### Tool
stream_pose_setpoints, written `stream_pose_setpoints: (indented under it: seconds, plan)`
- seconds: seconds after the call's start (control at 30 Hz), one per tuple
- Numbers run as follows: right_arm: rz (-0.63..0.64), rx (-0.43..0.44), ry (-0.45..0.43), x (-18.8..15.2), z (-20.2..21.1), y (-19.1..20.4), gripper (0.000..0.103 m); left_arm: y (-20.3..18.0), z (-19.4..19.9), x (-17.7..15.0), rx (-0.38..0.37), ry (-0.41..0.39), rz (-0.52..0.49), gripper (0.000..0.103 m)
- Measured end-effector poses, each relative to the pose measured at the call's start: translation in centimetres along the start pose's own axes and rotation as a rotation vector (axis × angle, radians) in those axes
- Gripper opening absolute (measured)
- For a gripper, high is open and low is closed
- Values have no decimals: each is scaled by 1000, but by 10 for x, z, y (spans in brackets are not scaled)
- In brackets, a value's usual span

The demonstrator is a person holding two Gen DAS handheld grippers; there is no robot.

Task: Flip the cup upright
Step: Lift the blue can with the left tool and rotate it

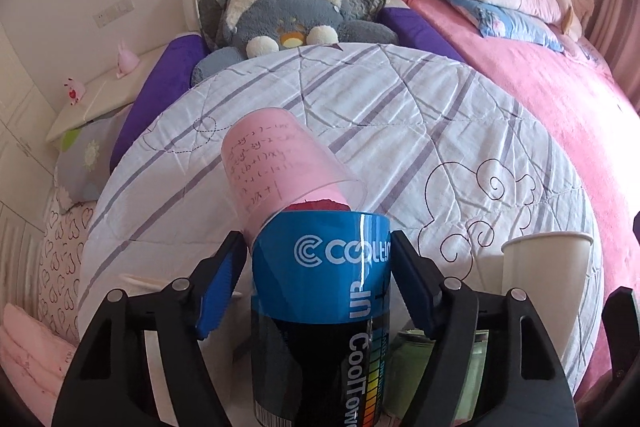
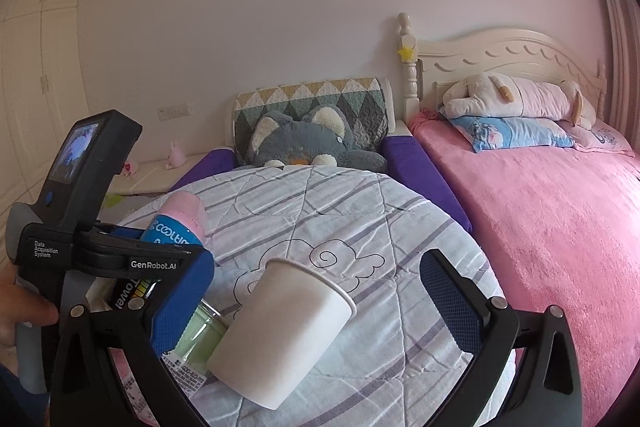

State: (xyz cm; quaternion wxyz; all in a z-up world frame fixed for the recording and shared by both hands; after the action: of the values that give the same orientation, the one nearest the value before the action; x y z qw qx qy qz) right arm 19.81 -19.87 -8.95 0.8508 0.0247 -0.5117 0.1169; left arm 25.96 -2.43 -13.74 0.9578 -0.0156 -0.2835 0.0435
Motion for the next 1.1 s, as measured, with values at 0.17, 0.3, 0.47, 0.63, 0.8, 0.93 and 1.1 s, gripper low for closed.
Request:
stream_pose_setpoints:
  seconds: [0.17, 0.3, 0.47, 0.63, 0.8, 0.93, 1.1]
  plan:
    - [10, 1, -4, 0, 5, 4, 103, 3, 9, 1, -6, -32, 12, 73]
    - [10, 3, 3, -1, 7, 5, 103, 3, 19, 2, -15, -54, 9, 73]
    - [11, 9, -3, 0, 9, 7, 103, 3, 35, 0, -25, -82, 5, 73]
    - [11, 19, -3, -1, 13, 12, 103, 9, 50, -4, -40, -96, 14, 72]
    - [17, 24, -12, -1, 21, 18, 103, 14, 61, -8, -50, -99, 26, 72]
    - [18, 28, -14, -2, 26, 21, 103, 14, 55, -7, -57, -93, 33, 72]
    - [12, 24, -14, -4, 29, 20, 103, 12, 40, -1, -58, -66, 40, 72]
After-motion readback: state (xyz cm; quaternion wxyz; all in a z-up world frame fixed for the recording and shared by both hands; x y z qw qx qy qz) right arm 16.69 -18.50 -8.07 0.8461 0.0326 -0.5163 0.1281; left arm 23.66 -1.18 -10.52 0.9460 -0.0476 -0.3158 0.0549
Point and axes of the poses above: each gripper's, at about its wrist camera, not at the fingertips, and z roughly against the way its jaws point, y to its left, x to its top, the point moved 9 cm from there along -z, roughly the way its jaws point, and after that the axes turned 12 degrees about z, right-handed, at the moved point
